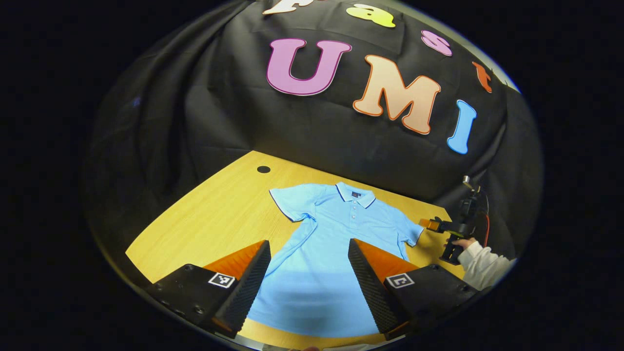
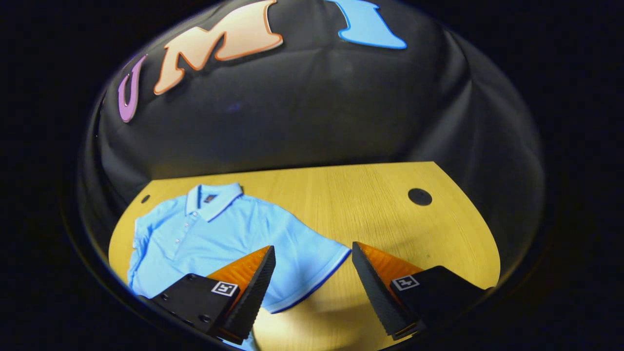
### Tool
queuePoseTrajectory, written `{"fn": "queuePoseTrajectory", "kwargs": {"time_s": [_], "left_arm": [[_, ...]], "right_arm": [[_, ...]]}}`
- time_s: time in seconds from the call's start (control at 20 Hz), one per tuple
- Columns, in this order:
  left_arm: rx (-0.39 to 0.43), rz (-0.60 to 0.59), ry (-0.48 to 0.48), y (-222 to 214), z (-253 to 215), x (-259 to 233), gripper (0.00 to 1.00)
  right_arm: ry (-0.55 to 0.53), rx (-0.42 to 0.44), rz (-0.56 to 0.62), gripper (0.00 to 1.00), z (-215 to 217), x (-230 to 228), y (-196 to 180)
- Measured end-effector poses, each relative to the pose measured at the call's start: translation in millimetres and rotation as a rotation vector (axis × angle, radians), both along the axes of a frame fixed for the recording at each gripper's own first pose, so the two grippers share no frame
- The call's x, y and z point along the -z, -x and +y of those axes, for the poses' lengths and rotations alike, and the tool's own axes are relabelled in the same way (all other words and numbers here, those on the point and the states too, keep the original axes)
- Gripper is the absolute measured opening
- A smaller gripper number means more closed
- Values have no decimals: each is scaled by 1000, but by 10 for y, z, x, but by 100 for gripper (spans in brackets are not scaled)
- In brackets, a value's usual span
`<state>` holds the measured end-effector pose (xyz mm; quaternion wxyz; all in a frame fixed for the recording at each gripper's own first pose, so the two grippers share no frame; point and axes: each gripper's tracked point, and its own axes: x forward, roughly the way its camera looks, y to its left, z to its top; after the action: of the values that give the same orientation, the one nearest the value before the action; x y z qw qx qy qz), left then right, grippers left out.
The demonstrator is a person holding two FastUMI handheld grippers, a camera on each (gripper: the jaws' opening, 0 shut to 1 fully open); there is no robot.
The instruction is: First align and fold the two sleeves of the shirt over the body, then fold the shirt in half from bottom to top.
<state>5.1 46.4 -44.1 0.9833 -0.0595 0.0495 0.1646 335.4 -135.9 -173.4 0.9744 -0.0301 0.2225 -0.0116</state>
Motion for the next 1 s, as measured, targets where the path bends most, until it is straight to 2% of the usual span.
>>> {"fn": "queuePoseTrajectory", "kwargs": {"time_s": [0.05,0.15,0.25,0.5,0.55,0.6,0.7,0.85,0.9,0.95,1.0], "left_arm": [[1,7,-5,-12,-24,13,96],[3,23,-11,-67,-69,67,96],[17,26,7,-125,-138,80,96],[24,30,7,-181,-242,78,96],[26,34,10,-183,-252,88,96],[24,36,14,-174,-253,106,96],[22,37,25,-169,-257,124,96],[15,36,30,-145,-254,139,96],[13,38,31,-130,-250,162,96],[10,41,33,-120,-250,190,96],[8,42,35,-116,-239,194,96]], "right_arm": [[7,3,9,94,-9,78,-18],[13,1,20,94,-20,182,-90],[6,3,29,98,-32,258,-146],[52,-25,18,97,-51,289,-188],[51,-38,17,94,-34,312,-184],[52,-48,12,96,-11,300,-190],[36,-49,10,84,17,312,-214],[0,-47,11,40,32,313,-216],[-16,-44,17,33,37,323,-205],[-34,-41,20,14,57,307,-199],[-53,-39,25,13,85,313,-187]]}}
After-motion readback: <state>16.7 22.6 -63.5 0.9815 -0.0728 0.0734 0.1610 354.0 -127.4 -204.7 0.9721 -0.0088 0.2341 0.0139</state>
